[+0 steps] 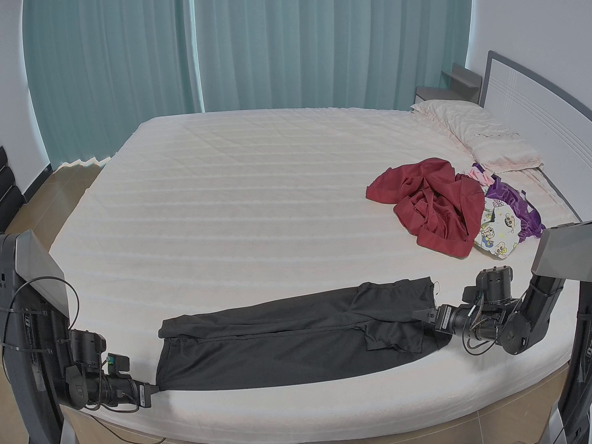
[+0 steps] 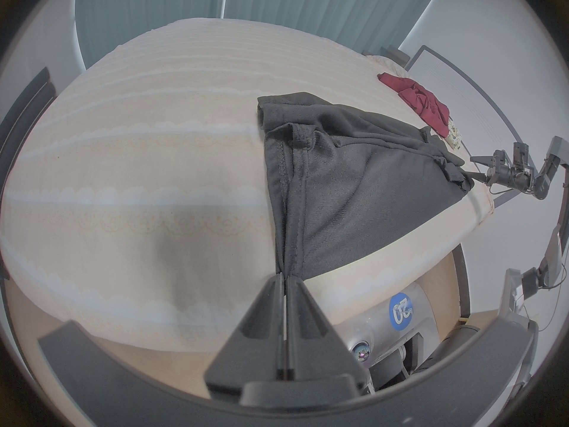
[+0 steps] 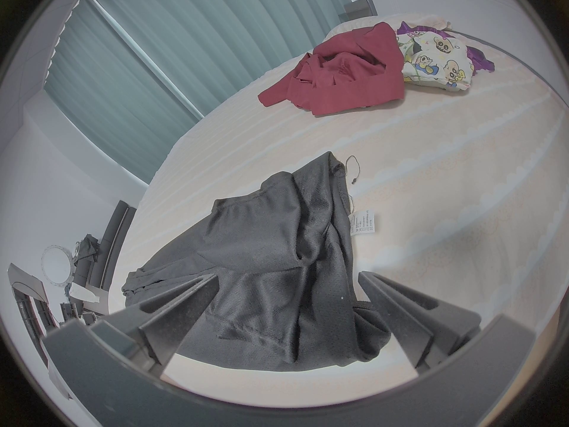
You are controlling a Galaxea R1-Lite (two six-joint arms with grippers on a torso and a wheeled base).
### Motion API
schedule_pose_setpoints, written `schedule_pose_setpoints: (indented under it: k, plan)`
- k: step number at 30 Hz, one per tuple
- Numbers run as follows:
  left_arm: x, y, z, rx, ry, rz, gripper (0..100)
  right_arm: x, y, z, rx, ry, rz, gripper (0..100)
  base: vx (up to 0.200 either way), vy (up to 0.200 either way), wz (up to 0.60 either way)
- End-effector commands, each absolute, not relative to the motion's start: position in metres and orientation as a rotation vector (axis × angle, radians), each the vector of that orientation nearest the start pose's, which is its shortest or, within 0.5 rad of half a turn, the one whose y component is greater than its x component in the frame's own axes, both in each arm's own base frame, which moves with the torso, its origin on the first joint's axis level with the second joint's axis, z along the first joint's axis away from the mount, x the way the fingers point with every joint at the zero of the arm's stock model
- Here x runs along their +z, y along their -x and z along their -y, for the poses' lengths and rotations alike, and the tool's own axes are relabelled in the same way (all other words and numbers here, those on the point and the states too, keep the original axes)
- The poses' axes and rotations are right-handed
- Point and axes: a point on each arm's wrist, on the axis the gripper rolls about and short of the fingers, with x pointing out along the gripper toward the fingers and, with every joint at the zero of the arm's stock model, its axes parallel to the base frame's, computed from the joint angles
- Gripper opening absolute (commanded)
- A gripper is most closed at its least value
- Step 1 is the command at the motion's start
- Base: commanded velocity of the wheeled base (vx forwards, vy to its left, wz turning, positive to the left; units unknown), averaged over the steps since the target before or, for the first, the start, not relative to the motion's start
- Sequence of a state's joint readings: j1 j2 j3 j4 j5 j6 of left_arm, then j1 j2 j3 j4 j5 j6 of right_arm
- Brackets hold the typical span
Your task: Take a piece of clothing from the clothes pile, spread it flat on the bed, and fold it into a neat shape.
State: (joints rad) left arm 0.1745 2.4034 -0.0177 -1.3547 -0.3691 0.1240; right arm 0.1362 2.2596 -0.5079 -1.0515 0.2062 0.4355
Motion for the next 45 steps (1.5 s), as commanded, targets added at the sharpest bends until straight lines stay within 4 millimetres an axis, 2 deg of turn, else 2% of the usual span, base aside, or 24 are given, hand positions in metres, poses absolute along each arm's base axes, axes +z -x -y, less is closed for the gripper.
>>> schedule_pose_setpoints:
  k: [1, 7, 13, 14, 15, 16, 18, 20, 25, 30, 34, 39, 40, 45]
  plan:
    - [-0.061, -0.195, -0.027, -0.234, 0.168, -0.989, 100, -0.02, -0.308, -0.047, 0.169, -0.438, -0.765, 100, 0.0, 0.0, 0.0]
    - [-0.06, -0.195, -0.031, -0.229, 0.173, -0.971, 100, -0.02, -0.308, -0.047, 0.171, -0.438, -0.765, 100, 0.0, 0.0, 0.0]
    - [-0.051, -0.207, -0.04, -0.232, 0.234, -0.854, 100, -0.02, -0.308, -0.047, 0.171, -0.438, -0.763, 100, 0.0, 0.0, 0.0]
    - [-0.05, -0.217, -0.039, -0.212, 0.285, -0.827, 100, -0.02, -0.308, -0.047, 0.171, -0.438, -0.763, 100, 0.0, 0.0, 0.0]
    - [-0.05, -0.217, -0.039, -0.212, 0.285, -0.827, 100, -0.02, -0.308, -0.047, 0.171, -0.438, -0.763, 100, 0.0, 0.0, 0.0]
    - [-0.044, -0.233, -0.034, -0.185, 0.384, -0.784, 100, -0.02, -0.308, -0.047, 0.171, -0.438, -0.763, 100, 0.0, 0.0, 0.0]
    - [-0.039, -0.241, -0.03, -0.166, 0.441, -0.755, 100, -0.02, -0.308, -0.047, 0.171, -0.438, -0.763, 100, 0.0, 0.0, 0.0]
    - [-0.029, -0.268, -0.011, -0.094, 0.585, -0.704, 100, -0.019, -0.309, -0.047, 0.17, -0.438, -0.758, 100, 0.0, 0.0, 0.0]
    - [-0.029, -0.301, 0.006, 0.078, 0.614, -0.7, 100, -0.019, -0.309, -0.047, 0.171, -0.439, -0.759, 100, 0.0, 0.0, 0.0]
    - [-0.019, -0.317, 0.01, 0.127, 0.729, -0.686, 100, -0.02, -0.309, -0.047, 0.172, -0.438, -0.762, 100, 0.0, 0.0, 0.0]
    - [-0.02, -0.324, 0.01, 0.174, 0.743, -0.696, 100, -0.02, -0.309, -0.048, 0.173, -0.438, -0.764, 100, 0.0, 0.0, 0.0]
    - [-0.022, -0.324, 0.016, 0.187, 0.748, -0.7, 100, -0.02, -0.308, -0.048, 0.173, -0.438, -0.762, 100, 0.0, 0.0, 0.0]
    - [-0.022, -0.324, 0.016, 0.188, 0.748, -0.703, 0, -0.02, -0.308, -0.047, 0.172, -0.438, -0.765, 100, 0.0, 0.0, 0.0]
    - [-0.025, -0.322, 0.015, 0.218, 0.738, -0.724, 0, -0.017, -0.308, -0.047, 0.175, -0.44, -0.755, 100, 0.0, 0.0, 0.0]
